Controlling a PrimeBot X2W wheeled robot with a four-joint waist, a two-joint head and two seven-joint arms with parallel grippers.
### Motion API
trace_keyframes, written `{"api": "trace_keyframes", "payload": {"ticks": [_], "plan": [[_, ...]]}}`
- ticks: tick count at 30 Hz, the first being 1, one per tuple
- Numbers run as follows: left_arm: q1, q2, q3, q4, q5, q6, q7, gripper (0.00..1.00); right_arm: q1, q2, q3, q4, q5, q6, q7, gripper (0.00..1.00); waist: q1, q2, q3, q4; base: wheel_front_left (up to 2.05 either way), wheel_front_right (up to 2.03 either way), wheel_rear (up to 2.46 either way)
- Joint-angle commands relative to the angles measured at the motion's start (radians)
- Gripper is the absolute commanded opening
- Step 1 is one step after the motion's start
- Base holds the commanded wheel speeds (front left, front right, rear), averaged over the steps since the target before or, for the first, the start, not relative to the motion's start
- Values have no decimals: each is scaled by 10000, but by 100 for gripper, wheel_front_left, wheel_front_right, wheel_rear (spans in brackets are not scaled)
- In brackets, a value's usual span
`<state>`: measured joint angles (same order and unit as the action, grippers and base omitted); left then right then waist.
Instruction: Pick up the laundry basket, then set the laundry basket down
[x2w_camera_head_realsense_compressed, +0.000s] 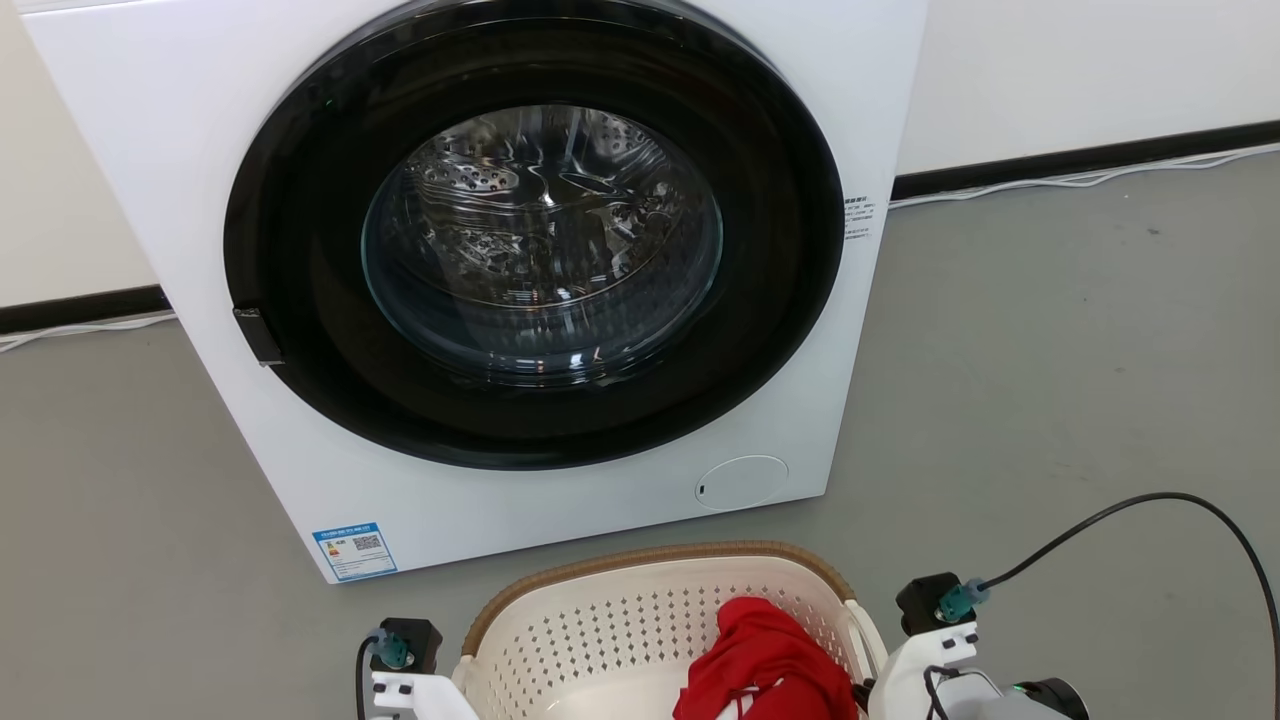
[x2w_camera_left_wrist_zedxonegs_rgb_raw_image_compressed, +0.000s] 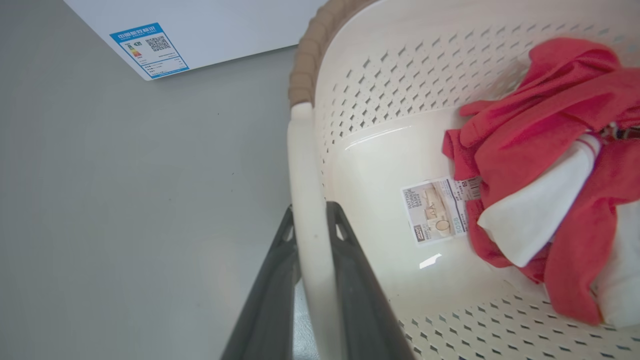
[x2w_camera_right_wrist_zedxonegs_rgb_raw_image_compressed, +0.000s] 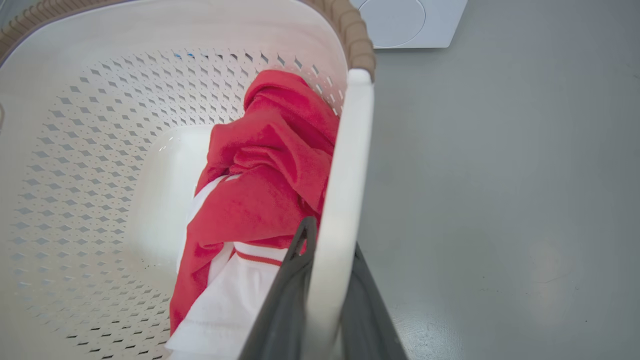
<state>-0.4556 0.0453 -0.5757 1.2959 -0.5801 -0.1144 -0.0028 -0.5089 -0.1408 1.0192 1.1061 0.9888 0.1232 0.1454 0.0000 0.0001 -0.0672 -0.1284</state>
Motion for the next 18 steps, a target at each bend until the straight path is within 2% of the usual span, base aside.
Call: {"api": "trace_keyframes", "payload": {"ticks": [1, 18], "plan": [[-255, 49, 101, -215, -68, -140, -102, 0, -152, 172, 176, -297, 100, 75, -27, 0, 0, -1, -2, 11, 0, 0, 0], [-314, 49, -69, -124, -229, -89, -148, 0, -254, 107, 700, -200, 693, 75, -183, 0, 0, -1, -12, 65, 0, 0, 0]]}}
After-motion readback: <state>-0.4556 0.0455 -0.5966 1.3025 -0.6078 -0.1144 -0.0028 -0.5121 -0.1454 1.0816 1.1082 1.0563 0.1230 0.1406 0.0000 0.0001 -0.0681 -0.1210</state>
